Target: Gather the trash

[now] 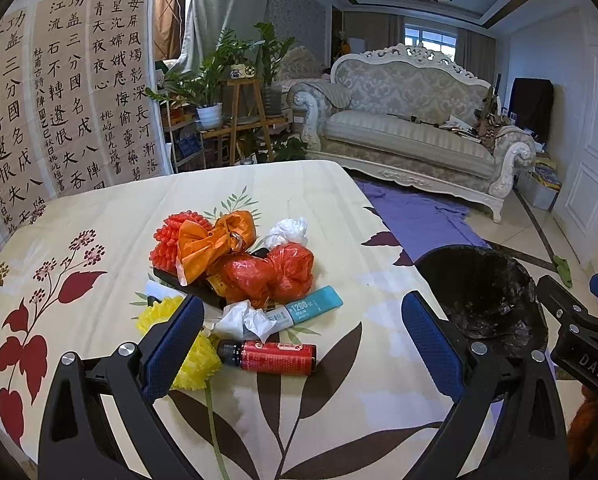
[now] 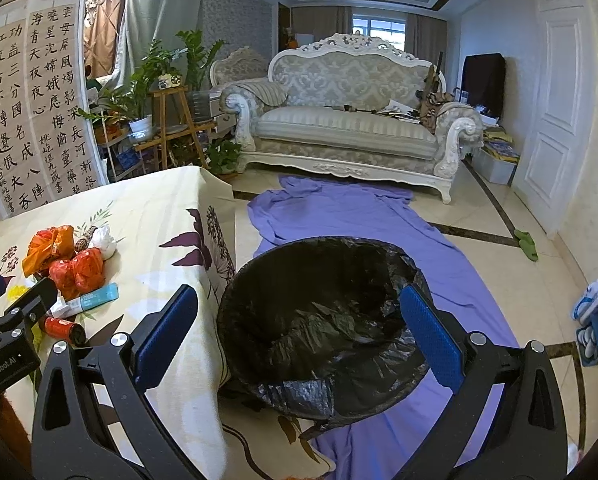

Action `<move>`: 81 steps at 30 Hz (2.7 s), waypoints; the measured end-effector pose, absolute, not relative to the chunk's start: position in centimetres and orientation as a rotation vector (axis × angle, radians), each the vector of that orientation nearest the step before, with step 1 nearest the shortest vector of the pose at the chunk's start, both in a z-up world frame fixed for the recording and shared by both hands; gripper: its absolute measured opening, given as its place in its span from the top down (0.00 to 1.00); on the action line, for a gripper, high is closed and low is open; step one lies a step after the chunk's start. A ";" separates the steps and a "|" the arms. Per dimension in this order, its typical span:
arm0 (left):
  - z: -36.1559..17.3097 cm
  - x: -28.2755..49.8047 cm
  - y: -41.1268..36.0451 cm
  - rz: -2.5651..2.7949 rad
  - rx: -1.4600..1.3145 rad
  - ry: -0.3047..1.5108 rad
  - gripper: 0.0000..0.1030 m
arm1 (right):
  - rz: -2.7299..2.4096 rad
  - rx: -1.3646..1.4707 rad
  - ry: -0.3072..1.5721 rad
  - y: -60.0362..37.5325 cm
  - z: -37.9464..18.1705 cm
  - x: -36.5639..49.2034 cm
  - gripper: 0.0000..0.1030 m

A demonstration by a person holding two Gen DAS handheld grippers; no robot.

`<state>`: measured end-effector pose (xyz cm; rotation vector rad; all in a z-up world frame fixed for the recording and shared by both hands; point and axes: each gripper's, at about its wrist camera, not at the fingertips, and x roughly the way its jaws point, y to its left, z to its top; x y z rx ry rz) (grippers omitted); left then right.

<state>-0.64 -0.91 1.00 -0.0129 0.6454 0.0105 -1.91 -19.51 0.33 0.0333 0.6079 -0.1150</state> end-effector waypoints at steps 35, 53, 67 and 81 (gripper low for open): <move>0.5 -0.4 -0.7 0.009 -0.015 0.650 0.06 | -0.115 0.034 0.613 -19.5 0.0 -1.7 0.04; 0.0 -0.4 -0.8 0.006 -0.012 0.656 0.06 | -0.115 0.036 0.614 -19.5 0.0 -1.6 0.04; -0.1 -0.7 -0.8 -0.001 0.005 0.673 0.07 | -0.098 0.033 0.625 -19.1 -0.4 -1.8 0.04; -0.7 -3.9 5.2 0.103 -0.022 0.714 0.11 | 0.022 0.008 0.667 -15.2 -1.5 -2.7 0.17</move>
